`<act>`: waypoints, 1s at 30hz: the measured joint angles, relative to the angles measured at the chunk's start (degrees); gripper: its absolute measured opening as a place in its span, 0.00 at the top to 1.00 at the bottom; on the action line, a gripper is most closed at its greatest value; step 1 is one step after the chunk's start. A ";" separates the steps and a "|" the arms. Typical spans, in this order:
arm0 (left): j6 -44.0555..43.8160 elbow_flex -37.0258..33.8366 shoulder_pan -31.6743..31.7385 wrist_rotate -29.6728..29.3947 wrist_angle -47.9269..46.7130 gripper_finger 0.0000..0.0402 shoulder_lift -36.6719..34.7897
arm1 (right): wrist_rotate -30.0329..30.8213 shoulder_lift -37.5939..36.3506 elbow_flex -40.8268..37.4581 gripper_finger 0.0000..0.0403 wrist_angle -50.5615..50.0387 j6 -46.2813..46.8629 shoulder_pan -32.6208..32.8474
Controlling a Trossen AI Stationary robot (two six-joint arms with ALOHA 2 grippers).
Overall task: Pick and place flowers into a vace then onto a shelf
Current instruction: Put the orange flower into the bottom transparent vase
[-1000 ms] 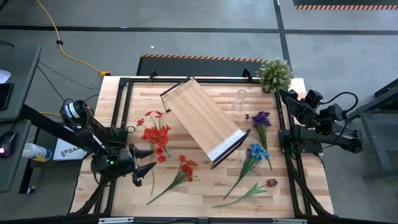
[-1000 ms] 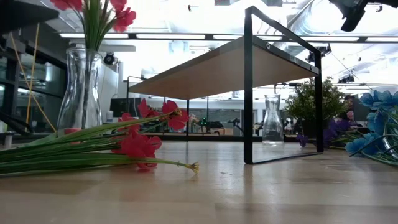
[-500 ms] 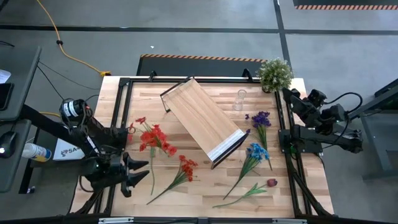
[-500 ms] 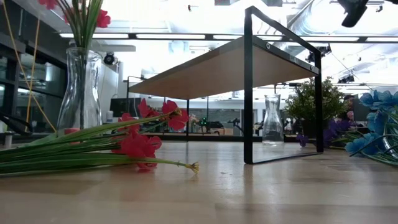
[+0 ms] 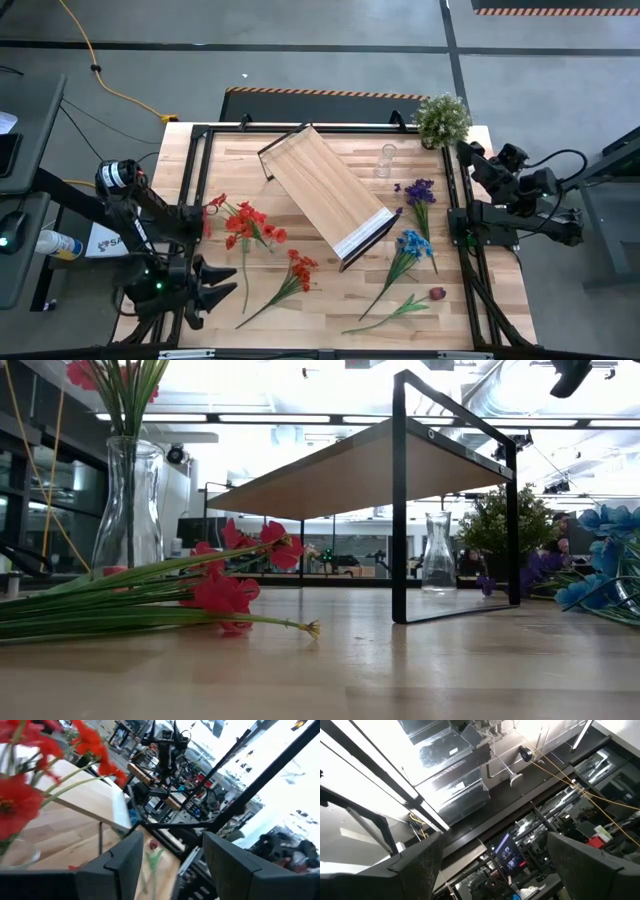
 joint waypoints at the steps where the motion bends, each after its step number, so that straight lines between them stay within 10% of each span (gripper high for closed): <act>1: 0.00 1.25 0.00 0.04 -0.57 0.41 0.00 | 0.00 0.00 0.00 0.15 0.12 0.00 0.00; 19: 0.06 34.61 0.00 0.19 -43.79 0.41 0.00 | -2.21 0.00 -0.02 0.15 0.96 0.30 0.00; 30: 0.23 40.96 0.02 0.12 -49.57 0.41 0.00 | -3.44 0.00 0.00 0.15 1.75 1.95 0.00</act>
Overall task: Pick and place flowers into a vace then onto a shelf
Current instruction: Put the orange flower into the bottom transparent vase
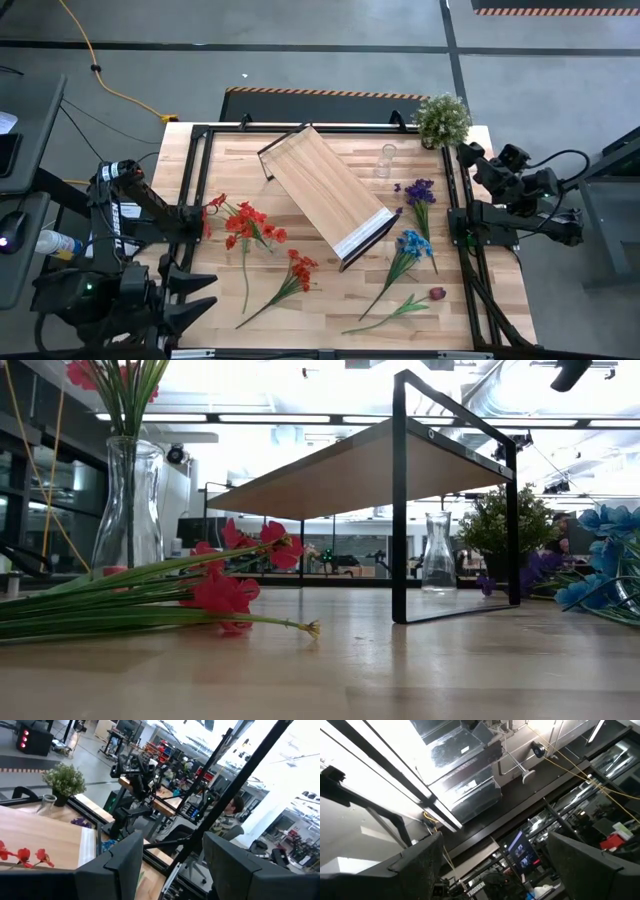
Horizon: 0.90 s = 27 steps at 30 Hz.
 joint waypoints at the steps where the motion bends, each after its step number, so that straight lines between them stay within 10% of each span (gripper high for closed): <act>1: 0.04 0.00 0.00 0.15 -0.09 0.41 0.00 | 0.01 0.00 -0.02 0.15 0.09 0.00 0.00; 12: -0.18 -0.02 0.02 12.08 1.34 0.41 0.02 | 0.01 0.00 -0.02 0.15 0.40 -0.05 0.00; 27: -2.13 0.00 2.33 1.15 3.78 0.41 0.02 | 0.05 0.00 -0.02 0.15 0.40 -0.18 0.00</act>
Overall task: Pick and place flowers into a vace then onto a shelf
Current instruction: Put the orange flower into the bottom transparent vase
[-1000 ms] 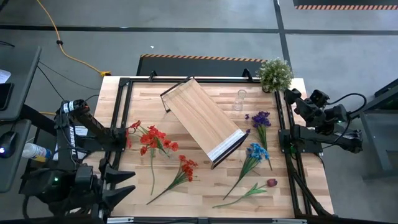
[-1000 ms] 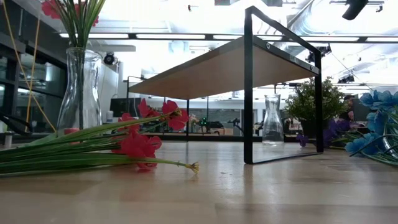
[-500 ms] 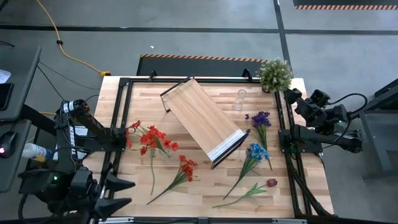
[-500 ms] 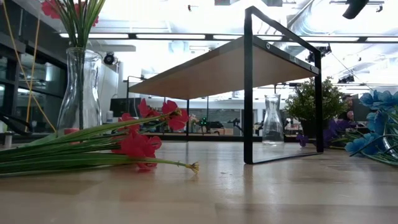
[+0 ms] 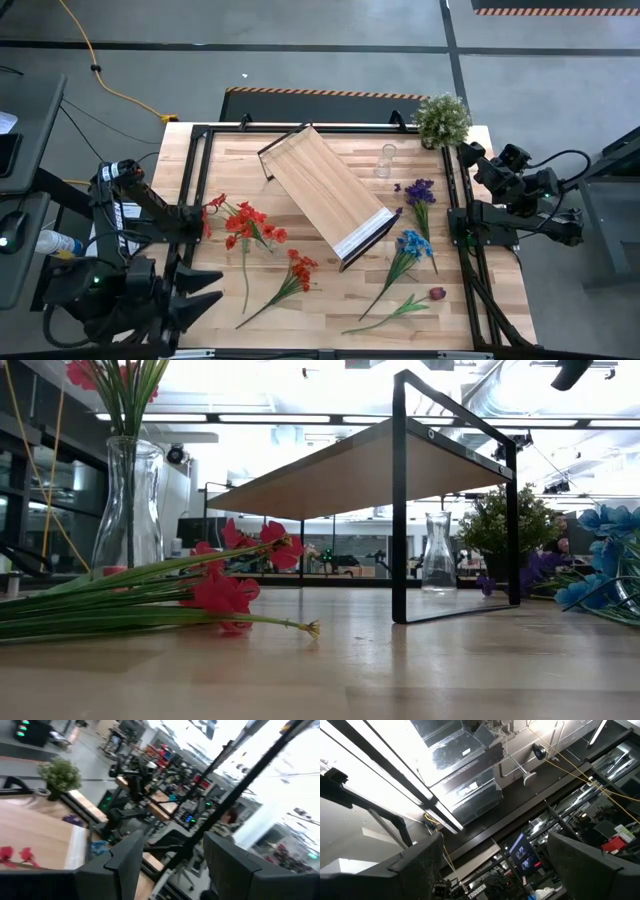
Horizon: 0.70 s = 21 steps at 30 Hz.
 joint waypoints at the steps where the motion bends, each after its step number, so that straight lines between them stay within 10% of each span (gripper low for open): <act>1: 0.84 0.43 0.01 -0.91 -0.03 0.41 0.02 | 0.04 0.00 0.00 0.15 0.00 0.00 0.00; 21: 36.10 20.27 -0.08 -1.20 -0.19 0.41 -0.08 | 0.27 0.00 0.01 0.15 0.46 -0.33 0.00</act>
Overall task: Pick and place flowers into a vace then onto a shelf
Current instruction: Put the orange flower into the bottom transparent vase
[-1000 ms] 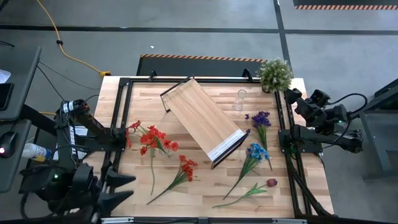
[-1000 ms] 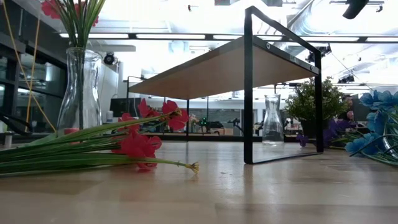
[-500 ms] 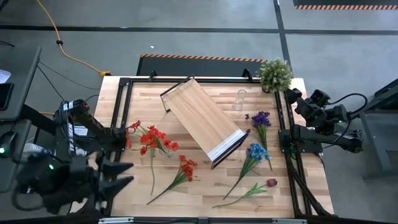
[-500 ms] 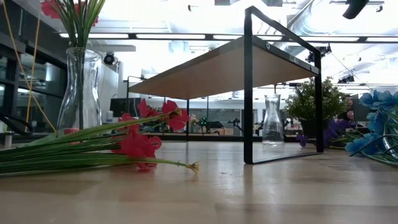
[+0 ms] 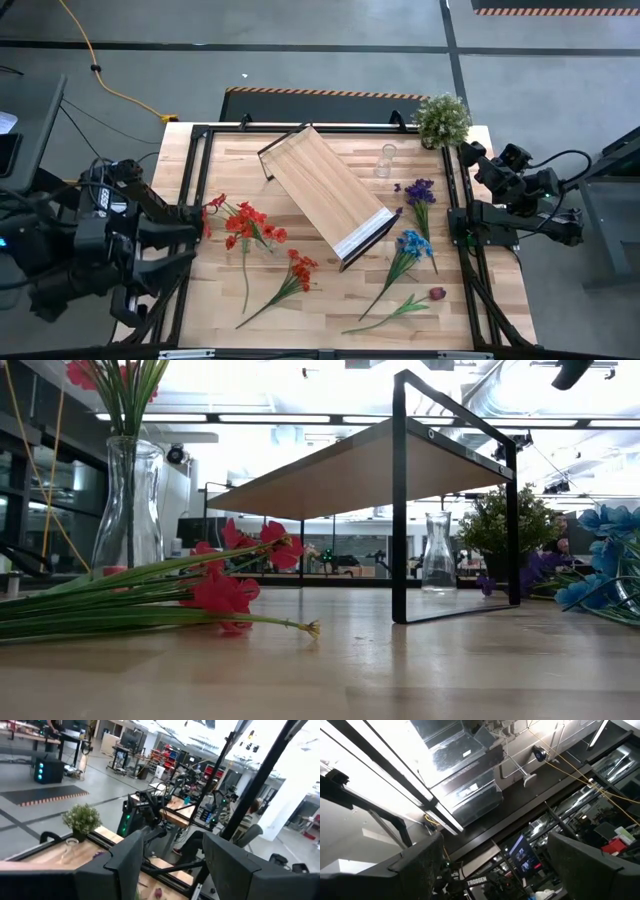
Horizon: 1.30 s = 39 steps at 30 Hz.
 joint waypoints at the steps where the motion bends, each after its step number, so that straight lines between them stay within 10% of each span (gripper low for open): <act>1: 0.98 0.13 0.00 0.02 -0.05 0.41 -0.21 | 0.02 0.00 0.01 0.15 0.00 0.00 0.00; 18: 18.83 -3.14 4.25 -0.02 -0.19 0.41 -13.33 | 0.18 0.00 -0.01 0.15 -0.02 -0.13 0.00; 39: 9.76 -36.70 4.11 0.06 -0.07 0.41 -42.87 | 3.65 0.00 -0.01 0.15 -0.04 -1.66 -0.02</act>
